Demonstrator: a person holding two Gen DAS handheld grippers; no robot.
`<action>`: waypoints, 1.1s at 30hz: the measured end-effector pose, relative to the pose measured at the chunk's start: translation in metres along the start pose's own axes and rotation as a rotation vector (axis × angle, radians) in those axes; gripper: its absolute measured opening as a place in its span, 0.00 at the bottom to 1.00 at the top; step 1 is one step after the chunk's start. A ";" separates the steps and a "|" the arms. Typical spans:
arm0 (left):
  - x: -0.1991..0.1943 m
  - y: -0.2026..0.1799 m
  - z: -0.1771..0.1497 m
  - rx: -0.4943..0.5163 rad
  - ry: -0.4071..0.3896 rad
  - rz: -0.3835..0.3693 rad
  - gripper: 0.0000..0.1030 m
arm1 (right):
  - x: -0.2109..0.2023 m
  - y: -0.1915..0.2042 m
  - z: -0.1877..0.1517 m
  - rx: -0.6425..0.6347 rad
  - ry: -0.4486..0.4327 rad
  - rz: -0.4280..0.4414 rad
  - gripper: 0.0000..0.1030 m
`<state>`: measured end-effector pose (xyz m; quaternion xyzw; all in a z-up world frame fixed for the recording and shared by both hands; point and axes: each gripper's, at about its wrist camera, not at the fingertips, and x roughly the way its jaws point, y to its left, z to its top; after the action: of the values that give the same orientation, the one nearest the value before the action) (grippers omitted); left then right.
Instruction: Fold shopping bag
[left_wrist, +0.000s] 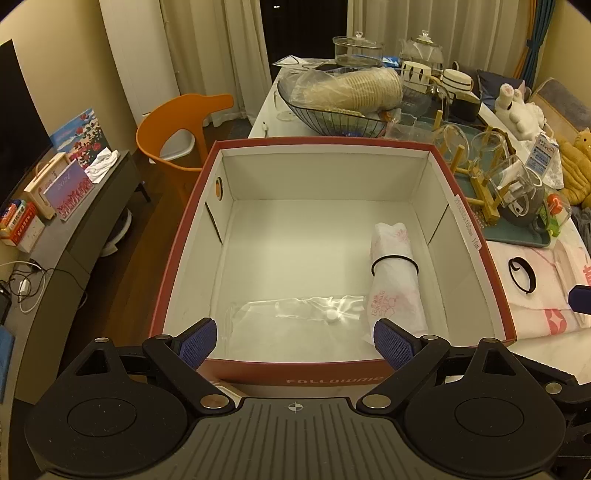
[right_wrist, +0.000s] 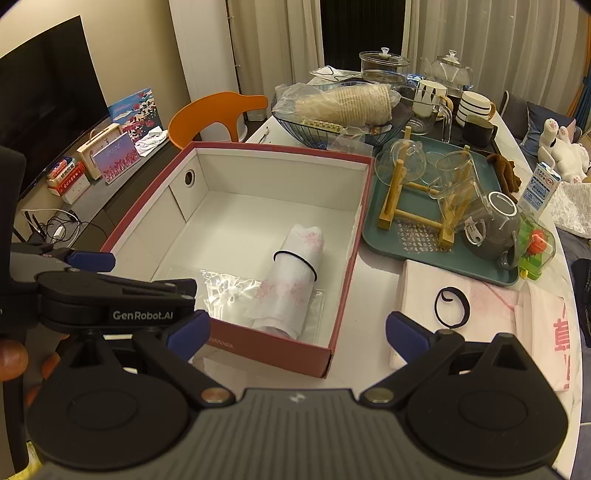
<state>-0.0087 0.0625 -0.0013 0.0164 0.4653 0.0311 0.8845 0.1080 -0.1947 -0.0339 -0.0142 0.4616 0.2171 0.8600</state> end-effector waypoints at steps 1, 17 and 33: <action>0.000 0.000 0.000 0.001 0.000 0.001 0.90 | 0.000 0.000 0.000 0.001 0.000 0.000 1.00; 0.004 -0.004 0.002 0.009 0.004 0.005 0.90 | 0.004 -0.007 -0.001 0.012 0.004 -0.003 1.00; 0.006 -0.007 0.003 0.016 0.007 0.003 0.90 | 0.003 -0.009 0.000 0.014 0.008 -0.006 1.00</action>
<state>-0.0027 0.0563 -0.0051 0.0242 0.4686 0.0288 0.8826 0.1125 -0.2018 -0.0376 -0.0105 0.4665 0.2111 0.8589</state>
